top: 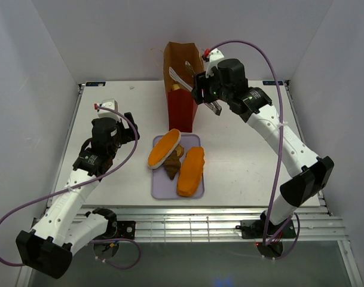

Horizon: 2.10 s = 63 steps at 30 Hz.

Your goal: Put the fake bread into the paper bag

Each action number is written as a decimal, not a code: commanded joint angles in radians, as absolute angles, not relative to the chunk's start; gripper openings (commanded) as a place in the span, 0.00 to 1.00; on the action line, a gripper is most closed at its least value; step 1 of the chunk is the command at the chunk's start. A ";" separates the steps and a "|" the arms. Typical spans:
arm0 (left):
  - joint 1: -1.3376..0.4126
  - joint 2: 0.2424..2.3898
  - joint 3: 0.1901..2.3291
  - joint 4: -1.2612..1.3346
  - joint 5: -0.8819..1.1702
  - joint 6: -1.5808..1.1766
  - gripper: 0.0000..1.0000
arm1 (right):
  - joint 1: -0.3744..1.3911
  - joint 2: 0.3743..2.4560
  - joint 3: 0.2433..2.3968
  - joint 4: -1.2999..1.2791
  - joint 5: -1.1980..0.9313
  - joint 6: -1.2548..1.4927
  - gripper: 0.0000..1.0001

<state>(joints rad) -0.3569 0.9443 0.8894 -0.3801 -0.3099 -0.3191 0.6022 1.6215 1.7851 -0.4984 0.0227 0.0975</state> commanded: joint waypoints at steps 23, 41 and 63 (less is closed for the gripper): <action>-0.364 0.943 0.881 -0.359 -0.333 -0.313 0.98 | 0.856 1.283 1.482 -0.479 0.132 0.107 0.56; -0.364 0.933 0.885 -0.360 -0.313 -0.318 0.98 | 1.008 1.118 1.003 -0.324 0.236 0.406 0.57; -0.368 0.934 0.885 -0.359 -0.270 -0.322 0.98 | 0.786 1.104 0.781 -0.066 -0.058 0.607 0.60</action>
